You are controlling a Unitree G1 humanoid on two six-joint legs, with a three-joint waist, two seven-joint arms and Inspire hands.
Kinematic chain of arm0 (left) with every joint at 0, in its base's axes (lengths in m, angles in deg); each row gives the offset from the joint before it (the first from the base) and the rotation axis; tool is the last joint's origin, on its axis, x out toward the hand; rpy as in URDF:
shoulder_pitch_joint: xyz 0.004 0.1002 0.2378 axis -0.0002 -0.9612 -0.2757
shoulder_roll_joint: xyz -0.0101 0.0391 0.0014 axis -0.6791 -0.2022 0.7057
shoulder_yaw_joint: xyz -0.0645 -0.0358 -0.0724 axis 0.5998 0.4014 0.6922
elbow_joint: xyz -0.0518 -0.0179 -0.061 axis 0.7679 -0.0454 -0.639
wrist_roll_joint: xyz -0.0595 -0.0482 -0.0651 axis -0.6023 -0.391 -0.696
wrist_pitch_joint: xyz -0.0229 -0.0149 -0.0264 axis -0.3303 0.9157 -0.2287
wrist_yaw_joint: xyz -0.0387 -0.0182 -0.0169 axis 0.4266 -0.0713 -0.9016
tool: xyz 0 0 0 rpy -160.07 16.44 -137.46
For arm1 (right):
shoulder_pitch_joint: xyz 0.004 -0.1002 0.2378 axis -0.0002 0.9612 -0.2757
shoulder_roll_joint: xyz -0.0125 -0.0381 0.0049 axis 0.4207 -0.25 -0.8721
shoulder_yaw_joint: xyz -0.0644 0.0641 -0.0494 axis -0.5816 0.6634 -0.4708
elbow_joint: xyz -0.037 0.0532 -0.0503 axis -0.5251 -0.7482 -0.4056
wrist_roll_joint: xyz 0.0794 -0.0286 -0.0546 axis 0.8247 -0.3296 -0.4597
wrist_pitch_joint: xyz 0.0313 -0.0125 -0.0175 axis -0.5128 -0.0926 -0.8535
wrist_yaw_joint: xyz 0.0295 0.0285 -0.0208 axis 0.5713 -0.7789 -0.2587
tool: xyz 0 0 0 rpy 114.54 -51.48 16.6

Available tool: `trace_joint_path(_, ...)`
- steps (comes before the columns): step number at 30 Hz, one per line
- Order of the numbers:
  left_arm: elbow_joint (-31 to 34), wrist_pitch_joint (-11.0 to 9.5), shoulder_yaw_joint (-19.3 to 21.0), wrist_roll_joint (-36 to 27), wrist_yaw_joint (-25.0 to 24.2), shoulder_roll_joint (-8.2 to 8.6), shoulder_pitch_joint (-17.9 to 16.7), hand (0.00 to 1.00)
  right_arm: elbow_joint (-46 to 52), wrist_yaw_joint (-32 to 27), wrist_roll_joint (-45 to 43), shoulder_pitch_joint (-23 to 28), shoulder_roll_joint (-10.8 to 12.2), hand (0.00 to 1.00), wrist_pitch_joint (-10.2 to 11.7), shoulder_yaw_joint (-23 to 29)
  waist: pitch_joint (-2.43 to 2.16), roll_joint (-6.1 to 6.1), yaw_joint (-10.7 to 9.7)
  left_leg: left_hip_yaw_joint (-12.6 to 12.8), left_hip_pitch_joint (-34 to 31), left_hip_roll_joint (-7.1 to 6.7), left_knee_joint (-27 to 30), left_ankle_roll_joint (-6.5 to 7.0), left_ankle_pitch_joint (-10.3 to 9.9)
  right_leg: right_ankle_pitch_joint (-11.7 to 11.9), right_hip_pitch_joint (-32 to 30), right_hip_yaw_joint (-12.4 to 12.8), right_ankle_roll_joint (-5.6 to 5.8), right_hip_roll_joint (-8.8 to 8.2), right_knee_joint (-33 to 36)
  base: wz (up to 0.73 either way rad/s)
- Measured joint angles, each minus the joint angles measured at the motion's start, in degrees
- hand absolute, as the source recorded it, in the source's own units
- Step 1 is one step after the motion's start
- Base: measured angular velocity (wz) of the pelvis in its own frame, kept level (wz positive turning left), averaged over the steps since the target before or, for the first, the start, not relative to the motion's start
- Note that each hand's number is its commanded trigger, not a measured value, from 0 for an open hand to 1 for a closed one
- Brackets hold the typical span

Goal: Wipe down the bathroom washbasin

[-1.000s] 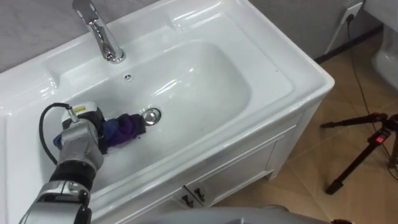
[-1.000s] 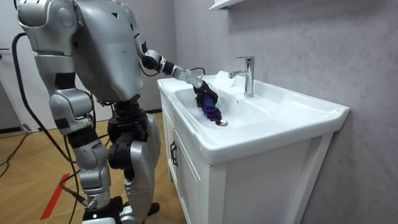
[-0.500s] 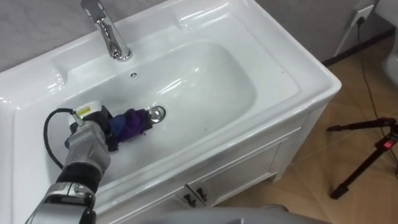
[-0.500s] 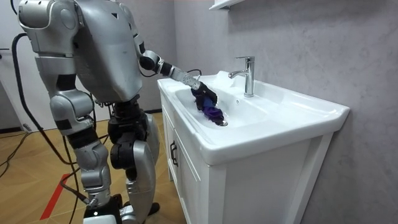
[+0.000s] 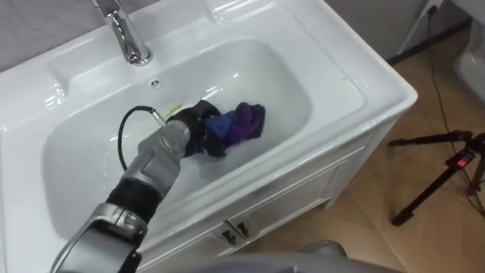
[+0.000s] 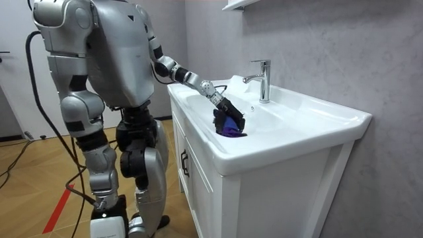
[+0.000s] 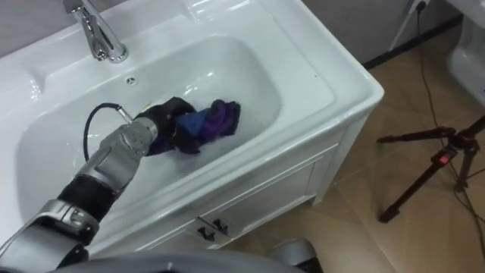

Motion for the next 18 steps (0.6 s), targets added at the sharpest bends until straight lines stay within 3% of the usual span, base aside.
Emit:
trace_joint_path(8, 8.5, -0.1, -5.1, -6.0, -3.3, 0.08, 0.1, 1.0, -0.1, 0.6, 4.1, -2.0, -0.3, 0.0, 0.5, -1.9, -0.03, 0.76, -0.4, -1.5, -0.8, -0.15, 0.1, 0.01, 0.0, 0.0, 0.0, -1.7, 0.01, -0.13, 0.0, 0.12)
trace_joint_path(11, 9.6, -0.1, -5.5, -7.6, -3.5, 0.08, 0.1, 1.0, -0.4, 0.3, 5.0, -2.9, -0.5, 0.0, 1.2, -3.9, 0.09, 1.27, -0.4, -1.7, -0.8, -0.17, 0.0, 0.01, 0.0, 0.0, 0.0, -1.9, 0.01, -0.14, 0.0, 0.02)
trace_joint_path(18, 16.0, -0.1, -6.2, -7.7, -6.1, 0.16, 0.0, 1.0, -2.2, 0.2, 6.0, -3.8, -0.5, 0.0, 1.8, -4.3, 0.29, 1.1, -0.5, -2.2, -1.2, -0.24, -0.1, 0.01, 0.0, 0.0, 0.0, -2.8, 0.01, -0.19, 0.0, 0.06)
